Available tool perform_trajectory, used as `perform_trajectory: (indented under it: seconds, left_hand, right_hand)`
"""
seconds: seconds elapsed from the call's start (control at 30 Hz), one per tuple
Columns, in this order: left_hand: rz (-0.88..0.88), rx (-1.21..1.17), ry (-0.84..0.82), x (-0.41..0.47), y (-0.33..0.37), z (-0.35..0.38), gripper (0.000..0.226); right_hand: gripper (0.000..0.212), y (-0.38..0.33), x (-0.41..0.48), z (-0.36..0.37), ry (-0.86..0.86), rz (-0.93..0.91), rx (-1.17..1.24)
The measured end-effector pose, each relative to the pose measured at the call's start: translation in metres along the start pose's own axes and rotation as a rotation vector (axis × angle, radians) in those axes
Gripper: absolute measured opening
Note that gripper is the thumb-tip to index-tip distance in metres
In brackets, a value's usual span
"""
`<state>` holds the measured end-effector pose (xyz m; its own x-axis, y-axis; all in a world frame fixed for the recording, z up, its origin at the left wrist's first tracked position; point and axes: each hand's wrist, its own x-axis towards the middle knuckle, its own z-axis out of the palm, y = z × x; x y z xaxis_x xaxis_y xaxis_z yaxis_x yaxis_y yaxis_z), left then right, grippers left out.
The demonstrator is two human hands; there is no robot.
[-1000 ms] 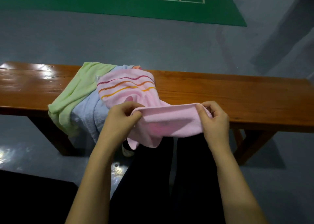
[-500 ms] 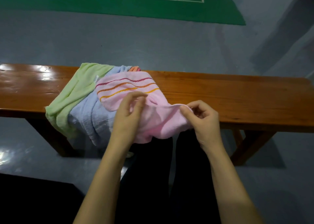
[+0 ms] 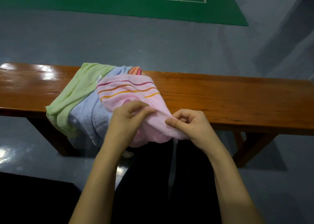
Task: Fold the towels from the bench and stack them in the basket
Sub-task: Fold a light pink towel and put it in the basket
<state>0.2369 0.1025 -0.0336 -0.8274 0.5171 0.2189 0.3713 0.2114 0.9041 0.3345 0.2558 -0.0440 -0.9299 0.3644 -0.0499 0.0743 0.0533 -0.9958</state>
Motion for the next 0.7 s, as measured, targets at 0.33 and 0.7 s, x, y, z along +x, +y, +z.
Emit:
perform_trajectory:
  seconds: [0.33,0.7]
  left_hand:
    - [-0.229,0.106,0.206,0.0,-0.031,-0.03,0.016]
    - [-0.177,0.042,-0.33,-0.008,0.003,0.019,0.009]
  right_hand:
    - [0.016,0.016,0.002,0.002,-0.018,-0.012,-0.18]
    - [0.02,0.01,-0.004,-0.002,-0.035,0.095,-0.093]
